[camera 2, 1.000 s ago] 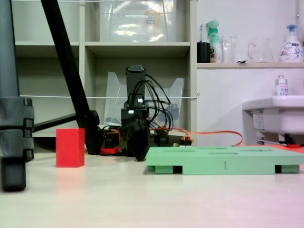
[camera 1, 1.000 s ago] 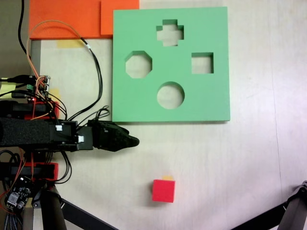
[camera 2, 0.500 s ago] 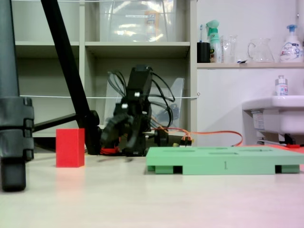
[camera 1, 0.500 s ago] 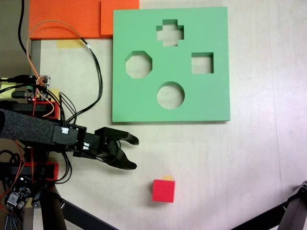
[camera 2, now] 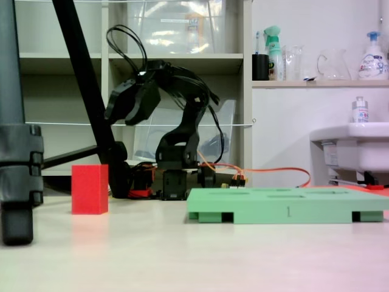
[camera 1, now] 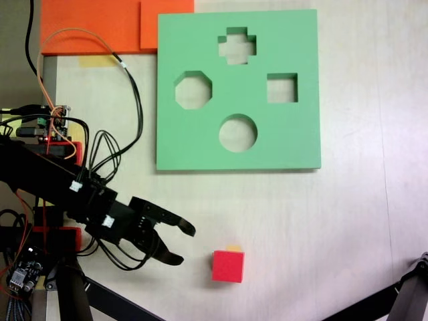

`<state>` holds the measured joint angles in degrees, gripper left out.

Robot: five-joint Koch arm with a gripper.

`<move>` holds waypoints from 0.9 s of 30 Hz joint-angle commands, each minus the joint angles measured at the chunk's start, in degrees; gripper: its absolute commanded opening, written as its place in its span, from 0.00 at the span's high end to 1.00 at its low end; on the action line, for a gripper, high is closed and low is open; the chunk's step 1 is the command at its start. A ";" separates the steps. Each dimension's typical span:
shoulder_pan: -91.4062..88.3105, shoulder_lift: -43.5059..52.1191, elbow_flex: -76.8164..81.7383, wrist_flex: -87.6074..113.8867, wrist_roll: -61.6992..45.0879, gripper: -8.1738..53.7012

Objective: Put the square block into the corresponding hole

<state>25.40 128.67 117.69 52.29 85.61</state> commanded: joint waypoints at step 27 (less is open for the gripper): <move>-10.72 -5.98 9.23 -13.18 -3.52 0.18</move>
<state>13.89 123.31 128.76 33.40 83.06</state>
